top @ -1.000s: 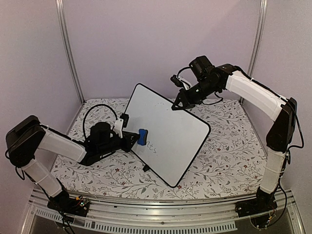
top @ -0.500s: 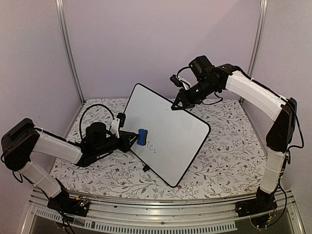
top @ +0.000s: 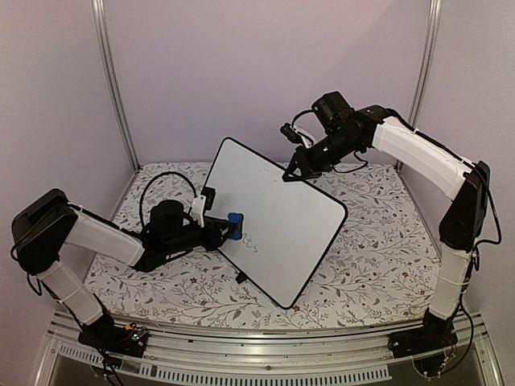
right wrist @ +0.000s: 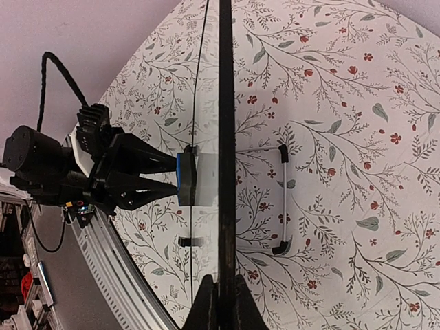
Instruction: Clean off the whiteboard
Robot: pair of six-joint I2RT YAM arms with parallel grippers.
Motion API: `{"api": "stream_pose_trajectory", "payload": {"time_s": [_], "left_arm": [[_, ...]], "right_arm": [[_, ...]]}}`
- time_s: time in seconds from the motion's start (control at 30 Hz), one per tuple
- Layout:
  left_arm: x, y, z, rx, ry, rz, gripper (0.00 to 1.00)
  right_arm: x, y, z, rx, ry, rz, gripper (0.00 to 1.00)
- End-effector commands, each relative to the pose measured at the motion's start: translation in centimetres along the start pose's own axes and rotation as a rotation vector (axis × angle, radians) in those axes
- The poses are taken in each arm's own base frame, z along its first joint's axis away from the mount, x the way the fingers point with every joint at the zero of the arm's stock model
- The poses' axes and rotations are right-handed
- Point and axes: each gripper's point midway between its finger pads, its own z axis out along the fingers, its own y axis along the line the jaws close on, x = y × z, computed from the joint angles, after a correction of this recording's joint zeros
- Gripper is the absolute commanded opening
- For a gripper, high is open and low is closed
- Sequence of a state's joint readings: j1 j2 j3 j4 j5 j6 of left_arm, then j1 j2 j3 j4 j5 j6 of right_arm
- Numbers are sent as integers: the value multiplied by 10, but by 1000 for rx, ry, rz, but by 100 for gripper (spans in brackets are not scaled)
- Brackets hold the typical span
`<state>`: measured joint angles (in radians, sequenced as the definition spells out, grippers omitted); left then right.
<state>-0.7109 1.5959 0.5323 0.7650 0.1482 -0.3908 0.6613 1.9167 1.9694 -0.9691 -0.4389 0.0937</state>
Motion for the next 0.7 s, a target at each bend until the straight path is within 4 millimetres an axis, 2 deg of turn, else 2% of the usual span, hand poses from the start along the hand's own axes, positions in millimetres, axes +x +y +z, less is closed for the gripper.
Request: {"api": "stream_pose_trajectory", "payload": {"time_s": [0.0,0.37,0.67], "left_arm": [[-3,-8,6,27,-4,0,32],[-5,-15,-3,55,-19,-35,32],[0,-19,0,65,-7,-43,32]], "right_arm": [[22,-2,19,27,92,-57,0],[21,-1,17,26,88,-58,0],[21,-1,16,26,86,-59,0]]}}
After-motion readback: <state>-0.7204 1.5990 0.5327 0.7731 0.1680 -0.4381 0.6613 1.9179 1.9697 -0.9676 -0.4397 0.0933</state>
